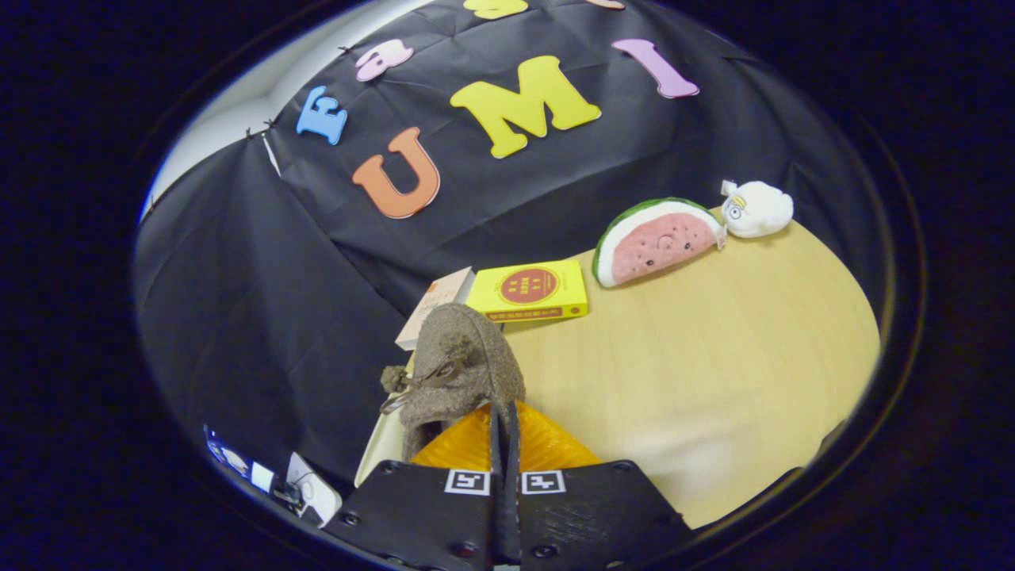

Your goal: Open the storage box then place both shoes into the box .Put the left shoe in first, then the right shoe, with the right side of both shoes facing outward in a uniform manner.

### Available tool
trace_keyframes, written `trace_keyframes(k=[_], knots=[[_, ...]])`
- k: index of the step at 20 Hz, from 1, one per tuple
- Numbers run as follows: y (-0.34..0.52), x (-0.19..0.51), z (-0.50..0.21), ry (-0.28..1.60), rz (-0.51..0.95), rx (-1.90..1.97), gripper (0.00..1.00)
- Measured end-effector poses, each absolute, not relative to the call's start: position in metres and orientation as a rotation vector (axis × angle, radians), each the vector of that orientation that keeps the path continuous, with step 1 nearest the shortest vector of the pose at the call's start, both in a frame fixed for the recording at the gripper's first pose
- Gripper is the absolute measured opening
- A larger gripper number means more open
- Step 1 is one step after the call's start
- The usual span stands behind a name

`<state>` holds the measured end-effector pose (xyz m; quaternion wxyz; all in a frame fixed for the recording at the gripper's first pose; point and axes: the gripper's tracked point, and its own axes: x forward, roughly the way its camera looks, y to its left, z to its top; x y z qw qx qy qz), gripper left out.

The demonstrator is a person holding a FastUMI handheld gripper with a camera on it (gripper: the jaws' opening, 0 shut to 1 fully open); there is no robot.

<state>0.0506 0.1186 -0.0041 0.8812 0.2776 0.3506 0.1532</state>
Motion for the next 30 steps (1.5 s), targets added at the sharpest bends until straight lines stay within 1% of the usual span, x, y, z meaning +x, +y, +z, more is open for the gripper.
trace_keyframes(k=[3, 8, 11, 14, 22, 24, 28, 29, 30], knots=[[0.167, 0.058, 0.002, 0.739, 0.330, 0.624, 0.00], [0.222, 0.065, -0.023, 0.766, 0.283, 0.589, 0.00], [0.224, 0.066, -0.040, 0.780, 0.216, 0.564, 0.00], [0.217, 0.066, -0.054, 0.745, 0.125, 0.528, 0.00], [0.217, 0.059, -0.071, 0.722, 0.001, 0.413, 0.01], [0.218, 0.059, -0.071, 0.715, -0.009, 0.407, 0.06], [0.229, 0.054, -0.070, 0.705, 0.021, 0.419, 0.13], [0.229, 0.053, -0.070, 0.708, 0.025, 0.426, 0.19], [0.229, 0.051, -0.070, 0.709, 0.024, 0.432, 0.22]])
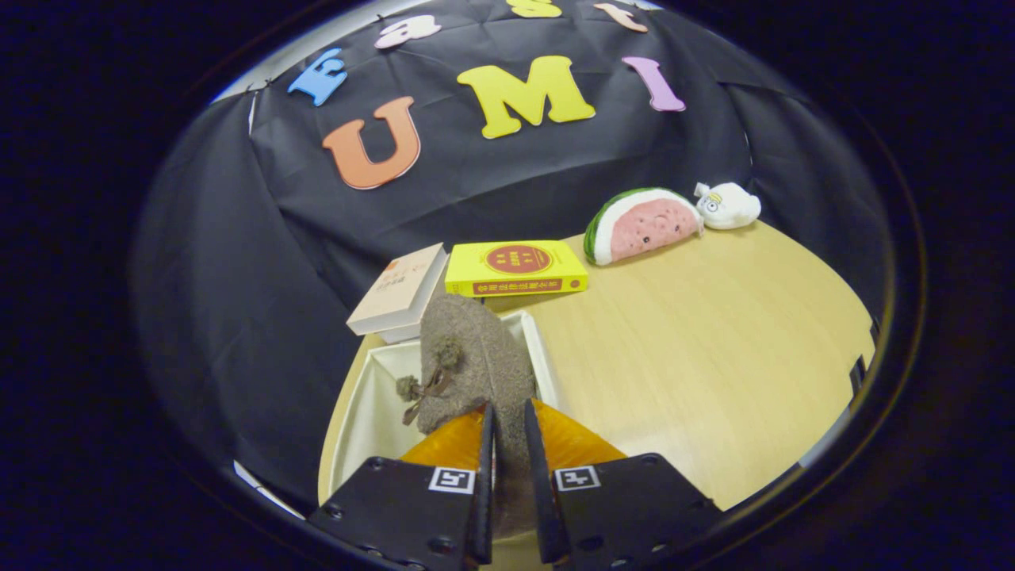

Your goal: Open the storage box then place both shoes into the box .Put the left shoe in first, then the right shoe, with the right side of both shoes facing outward in a uniform manner.

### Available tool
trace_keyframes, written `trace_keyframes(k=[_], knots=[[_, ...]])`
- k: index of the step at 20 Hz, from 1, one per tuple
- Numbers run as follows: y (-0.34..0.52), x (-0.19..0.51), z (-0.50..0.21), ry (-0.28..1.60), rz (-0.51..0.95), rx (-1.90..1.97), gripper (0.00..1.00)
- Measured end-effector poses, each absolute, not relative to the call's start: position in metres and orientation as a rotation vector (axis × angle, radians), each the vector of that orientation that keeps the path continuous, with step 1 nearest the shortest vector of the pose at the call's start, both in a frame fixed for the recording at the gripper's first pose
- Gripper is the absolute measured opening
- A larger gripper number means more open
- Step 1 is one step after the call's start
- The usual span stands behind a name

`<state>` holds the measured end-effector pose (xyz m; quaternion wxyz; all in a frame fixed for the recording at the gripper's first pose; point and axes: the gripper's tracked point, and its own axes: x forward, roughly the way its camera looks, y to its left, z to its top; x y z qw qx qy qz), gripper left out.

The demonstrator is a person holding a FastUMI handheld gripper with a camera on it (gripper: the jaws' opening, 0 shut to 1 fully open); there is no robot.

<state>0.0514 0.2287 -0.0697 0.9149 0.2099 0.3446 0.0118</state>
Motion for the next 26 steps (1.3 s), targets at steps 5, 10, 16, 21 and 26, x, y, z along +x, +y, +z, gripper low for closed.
trace_keyframes(k=[5, 10, 16, 21, 26], knots=[[0.226, 0.041, -0.068, 0.726, 0.022, 0.430, 0.28], [0.230, 0.027, -0.060, 0.736, 0.079, 0.461, 0.41], [0.222, 0.014, -0.030, 0.646, 0.143, 0.445, 0.71], [0.181, 0.001, 0.013, 0.439, 0.156, 0.321, 0.95], [0.116, -0.029, 0.026, 0.245, 0.107, 0.224, 0.96]])
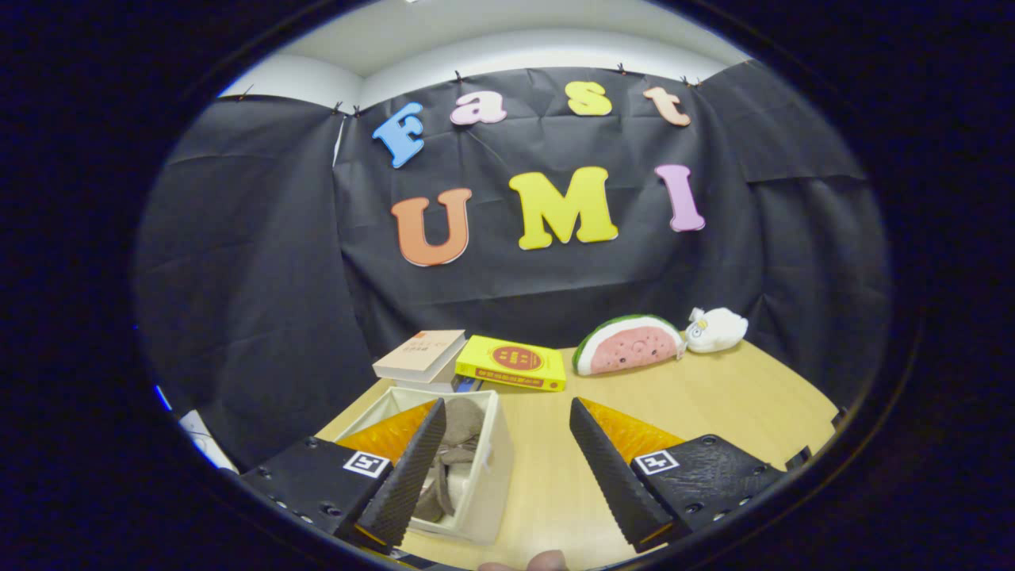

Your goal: Open the storage box then place both shoes into the box .Put the left shoe in first, then the right shoe, with the right side of both shoes facing outward in a uniform manner.

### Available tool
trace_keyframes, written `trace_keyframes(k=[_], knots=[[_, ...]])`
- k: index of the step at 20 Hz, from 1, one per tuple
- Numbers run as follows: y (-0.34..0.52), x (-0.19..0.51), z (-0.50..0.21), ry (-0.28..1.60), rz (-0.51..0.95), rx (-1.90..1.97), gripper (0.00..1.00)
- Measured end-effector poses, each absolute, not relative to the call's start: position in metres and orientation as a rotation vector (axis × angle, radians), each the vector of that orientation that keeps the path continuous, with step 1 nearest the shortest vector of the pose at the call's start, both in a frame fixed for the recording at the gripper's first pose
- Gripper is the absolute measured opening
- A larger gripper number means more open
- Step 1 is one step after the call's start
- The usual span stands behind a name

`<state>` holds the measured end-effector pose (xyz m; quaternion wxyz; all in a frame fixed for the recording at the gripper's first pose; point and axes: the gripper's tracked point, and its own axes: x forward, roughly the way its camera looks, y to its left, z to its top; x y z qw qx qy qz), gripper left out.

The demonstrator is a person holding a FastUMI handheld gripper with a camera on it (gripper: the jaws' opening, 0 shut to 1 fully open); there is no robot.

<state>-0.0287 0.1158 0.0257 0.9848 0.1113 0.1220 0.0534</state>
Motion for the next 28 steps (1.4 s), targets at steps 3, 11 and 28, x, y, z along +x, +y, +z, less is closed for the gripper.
trace_keyframes(k=[3, 11, 28], knots=[[0.084, -0.047, 0.026, 0.187, 0.114, 0.251, 0.96], [0.034, -0.071, -0.025, 0.146, 0.122, 0.201, 0.96], [0.067, -0.062, -0.032, 0.142, 0.142, 0.172, 0.96]])
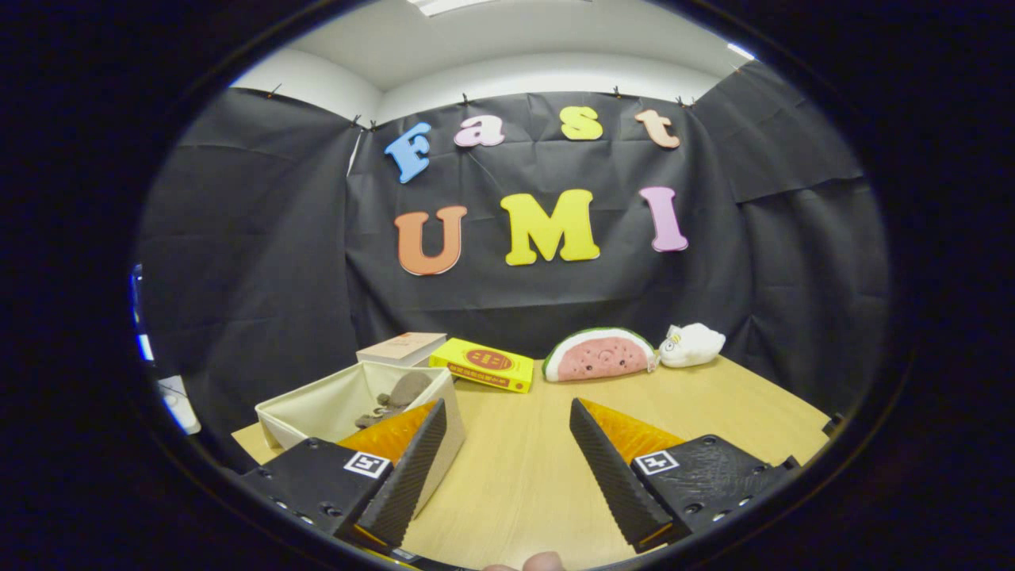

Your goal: Open the storage box then place both shoes into the box .Put the left shoe in first, then the right shoe, with the right side of both shoes facing outward in a uniform manner.

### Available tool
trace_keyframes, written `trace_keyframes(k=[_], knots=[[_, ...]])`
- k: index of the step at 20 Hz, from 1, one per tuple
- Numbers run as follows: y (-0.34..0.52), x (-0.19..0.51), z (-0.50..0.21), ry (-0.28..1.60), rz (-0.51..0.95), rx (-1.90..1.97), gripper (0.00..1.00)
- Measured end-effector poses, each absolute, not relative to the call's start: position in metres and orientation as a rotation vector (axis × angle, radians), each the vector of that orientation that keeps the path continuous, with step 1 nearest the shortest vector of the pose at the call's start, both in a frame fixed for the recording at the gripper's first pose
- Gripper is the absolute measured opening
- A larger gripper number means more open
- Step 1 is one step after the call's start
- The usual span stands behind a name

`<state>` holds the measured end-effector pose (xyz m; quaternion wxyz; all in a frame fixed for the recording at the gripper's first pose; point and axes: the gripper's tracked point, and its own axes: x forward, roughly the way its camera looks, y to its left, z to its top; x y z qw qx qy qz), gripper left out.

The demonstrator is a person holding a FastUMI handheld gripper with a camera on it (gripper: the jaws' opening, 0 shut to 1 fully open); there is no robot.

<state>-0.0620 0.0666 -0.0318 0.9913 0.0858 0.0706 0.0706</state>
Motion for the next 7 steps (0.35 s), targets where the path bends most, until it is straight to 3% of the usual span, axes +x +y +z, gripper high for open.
trace_keyframes(k=[7], knots=[[0.084, -0.060, -0.022, 0.133, 0.156, 0.168, 0.96]])
